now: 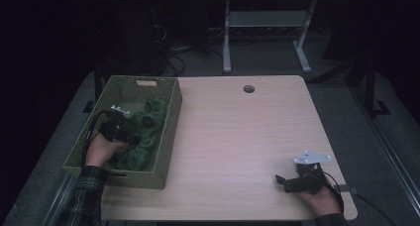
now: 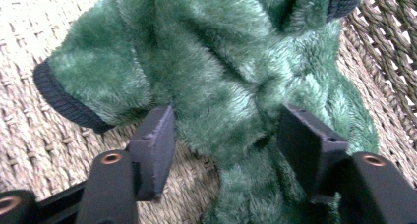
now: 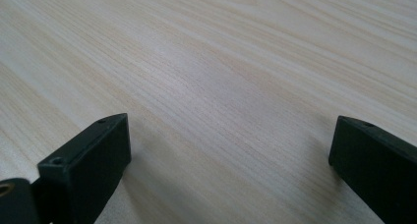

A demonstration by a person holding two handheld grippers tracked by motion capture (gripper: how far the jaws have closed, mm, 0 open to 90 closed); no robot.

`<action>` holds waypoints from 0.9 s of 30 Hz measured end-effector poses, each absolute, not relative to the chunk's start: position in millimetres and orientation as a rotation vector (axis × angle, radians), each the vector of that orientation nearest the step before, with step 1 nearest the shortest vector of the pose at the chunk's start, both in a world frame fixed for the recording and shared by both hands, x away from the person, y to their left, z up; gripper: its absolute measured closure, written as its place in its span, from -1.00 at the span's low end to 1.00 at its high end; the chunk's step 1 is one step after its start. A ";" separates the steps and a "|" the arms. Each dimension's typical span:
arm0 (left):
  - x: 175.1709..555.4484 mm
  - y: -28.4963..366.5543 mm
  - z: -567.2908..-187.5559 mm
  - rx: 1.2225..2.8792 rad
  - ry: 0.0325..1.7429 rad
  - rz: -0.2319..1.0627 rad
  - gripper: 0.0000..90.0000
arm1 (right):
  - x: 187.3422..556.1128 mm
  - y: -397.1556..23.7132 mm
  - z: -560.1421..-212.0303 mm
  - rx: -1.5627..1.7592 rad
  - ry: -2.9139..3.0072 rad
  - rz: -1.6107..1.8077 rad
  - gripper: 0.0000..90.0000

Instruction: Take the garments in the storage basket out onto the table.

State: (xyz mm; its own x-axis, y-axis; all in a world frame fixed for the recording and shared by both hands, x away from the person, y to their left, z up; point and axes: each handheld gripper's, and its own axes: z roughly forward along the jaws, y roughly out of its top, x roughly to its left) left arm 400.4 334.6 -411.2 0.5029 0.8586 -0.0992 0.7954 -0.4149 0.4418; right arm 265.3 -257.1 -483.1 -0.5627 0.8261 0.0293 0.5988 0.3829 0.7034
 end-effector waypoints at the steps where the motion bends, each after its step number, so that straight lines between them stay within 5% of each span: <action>1: 400.1 333.1 -411.9 2.308 1.365 0.183 0.08 | 265.3 -257.1 -483.1 1.244 2.320 0.976 -0.96; 7: 400.3 330.7 -411.0 2.361 1.355 0.118 0.74 | 265.2 -257.1 -483.1 1.245 2.320 0.976 -0.96; 27: 379.0 338.7 -364.5 2.116 1.234 0.225 0.84 | 265.2 -257.2 -483.1 1.245 2.320 0.976 -0.96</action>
State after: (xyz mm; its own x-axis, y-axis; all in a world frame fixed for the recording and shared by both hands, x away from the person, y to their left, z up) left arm 379.0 338.7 -364.5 0.5382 0.8242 -0.1763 0.7090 -0.3297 0.6234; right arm 265.2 -257.2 -483.1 -0.5628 0.8261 0.0295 0.5987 0.3828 0.7036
